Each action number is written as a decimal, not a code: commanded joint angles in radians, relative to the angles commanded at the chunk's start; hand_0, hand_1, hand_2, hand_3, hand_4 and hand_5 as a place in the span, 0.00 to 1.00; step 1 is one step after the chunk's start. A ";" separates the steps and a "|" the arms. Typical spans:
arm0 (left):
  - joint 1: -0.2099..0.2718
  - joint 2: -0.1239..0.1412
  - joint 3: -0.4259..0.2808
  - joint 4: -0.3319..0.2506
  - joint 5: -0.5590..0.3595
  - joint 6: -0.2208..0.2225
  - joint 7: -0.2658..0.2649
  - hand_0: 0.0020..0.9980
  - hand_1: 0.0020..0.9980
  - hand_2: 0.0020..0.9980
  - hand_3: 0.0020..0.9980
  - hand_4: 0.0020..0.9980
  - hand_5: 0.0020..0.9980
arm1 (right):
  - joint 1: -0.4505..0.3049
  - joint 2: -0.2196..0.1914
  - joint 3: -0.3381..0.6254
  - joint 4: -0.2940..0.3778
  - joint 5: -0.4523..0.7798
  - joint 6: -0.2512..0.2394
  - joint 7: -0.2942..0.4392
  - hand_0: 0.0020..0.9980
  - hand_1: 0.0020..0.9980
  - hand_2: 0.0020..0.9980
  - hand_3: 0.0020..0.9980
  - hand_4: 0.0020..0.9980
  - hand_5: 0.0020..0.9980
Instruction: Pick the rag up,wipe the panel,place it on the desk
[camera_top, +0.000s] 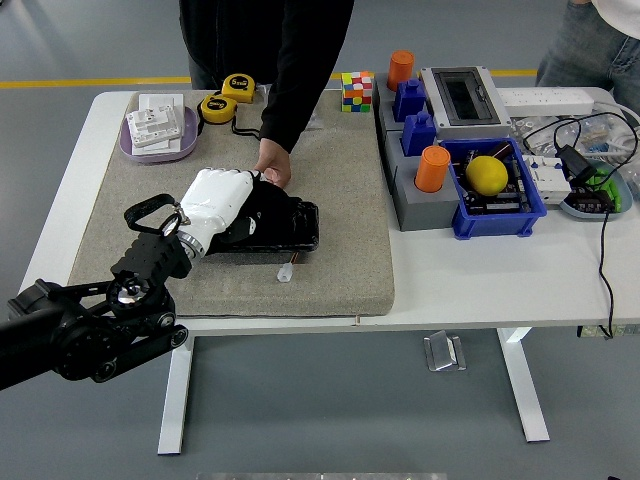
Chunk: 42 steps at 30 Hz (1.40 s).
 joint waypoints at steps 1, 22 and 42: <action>0.004 0.004 -0.002 0.002 0.000 0.000 -0.001 0.19 0.12 0.47 0.44 0.27 0.00 | -0.001 0.001 0.000 0.000 0.000 0.000 0.000 0.76 0.56 0.70 0.59 1.00 0.54; 0.042 0.078 -0.059 0.020 0.013 -0.004 -0.005 0.19 0.12 0.47 0.44 0.27 0.00 | -0.010 0.013 0.011 -0.001 -0.004 -0.002 0.000 0.76 0.56 0.70 0.59 1.00 0.54; 0.089 0.137 -0.113 0.030 0.036 -0.007 -0.005 0.19 0.12 0.46 0.44 0.27 0.00 | -0.019 0.021 0.018 -0.004 -0.005 -0.003 -0.002 0.76 0.56 0.70 0.59 1.00 0.54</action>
